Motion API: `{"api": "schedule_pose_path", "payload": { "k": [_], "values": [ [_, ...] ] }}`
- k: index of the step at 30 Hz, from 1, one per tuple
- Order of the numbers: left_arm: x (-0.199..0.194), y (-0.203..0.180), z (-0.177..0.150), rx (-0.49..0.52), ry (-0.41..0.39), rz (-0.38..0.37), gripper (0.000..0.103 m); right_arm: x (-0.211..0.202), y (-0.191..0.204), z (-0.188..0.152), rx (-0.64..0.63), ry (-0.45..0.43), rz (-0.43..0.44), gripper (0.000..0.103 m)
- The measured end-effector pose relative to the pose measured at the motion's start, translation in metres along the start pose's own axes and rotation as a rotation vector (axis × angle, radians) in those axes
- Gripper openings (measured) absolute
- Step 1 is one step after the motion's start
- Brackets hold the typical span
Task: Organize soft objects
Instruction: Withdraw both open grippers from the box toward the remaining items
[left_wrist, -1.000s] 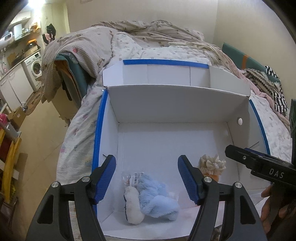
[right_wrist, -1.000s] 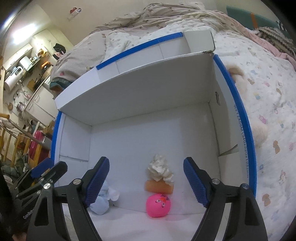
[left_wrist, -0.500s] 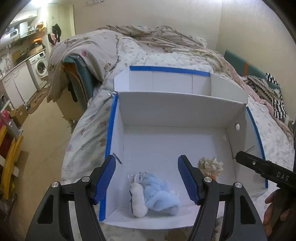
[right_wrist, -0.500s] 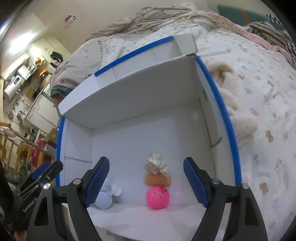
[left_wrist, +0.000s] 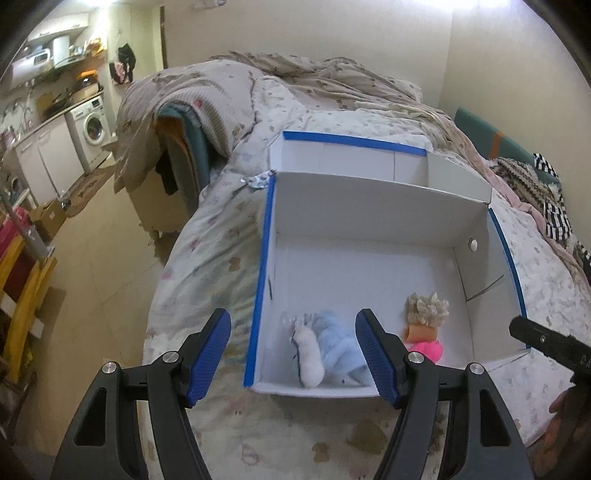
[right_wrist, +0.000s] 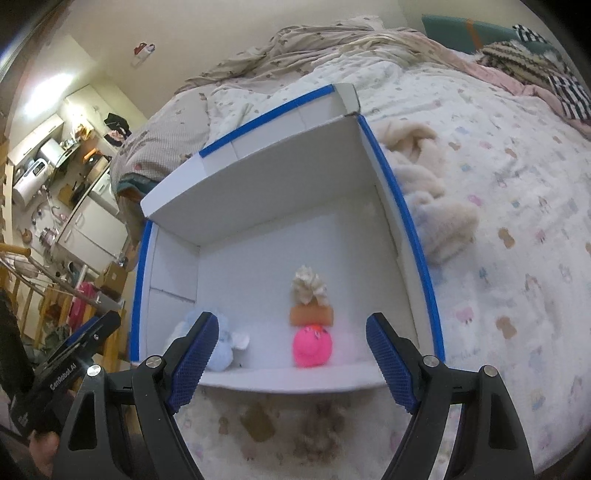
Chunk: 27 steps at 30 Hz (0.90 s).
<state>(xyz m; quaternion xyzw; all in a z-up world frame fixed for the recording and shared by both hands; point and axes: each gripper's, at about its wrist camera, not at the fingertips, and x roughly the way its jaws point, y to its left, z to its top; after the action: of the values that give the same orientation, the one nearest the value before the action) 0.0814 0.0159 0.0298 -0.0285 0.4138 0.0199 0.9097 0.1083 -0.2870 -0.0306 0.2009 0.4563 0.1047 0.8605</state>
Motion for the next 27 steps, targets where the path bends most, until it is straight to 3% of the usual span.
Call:
{"api": "schedule_pose_path", "payload": {
  "k": [11, 27],
  "values": [
    [-0.005, 0.015, -0.028, -0.039, 0.047, 0.021, 0.067, -0.011, -0.004, -0.028, -0.040, 0.022, -0.044, 0.087],
    [0.025, -0.003, -0.050, 0.020, 0.185, 0.044, 0.067, 0.017, -0.027, -0.050, 0.048, 0.172, -0.079, 0.087]
  ]
}}
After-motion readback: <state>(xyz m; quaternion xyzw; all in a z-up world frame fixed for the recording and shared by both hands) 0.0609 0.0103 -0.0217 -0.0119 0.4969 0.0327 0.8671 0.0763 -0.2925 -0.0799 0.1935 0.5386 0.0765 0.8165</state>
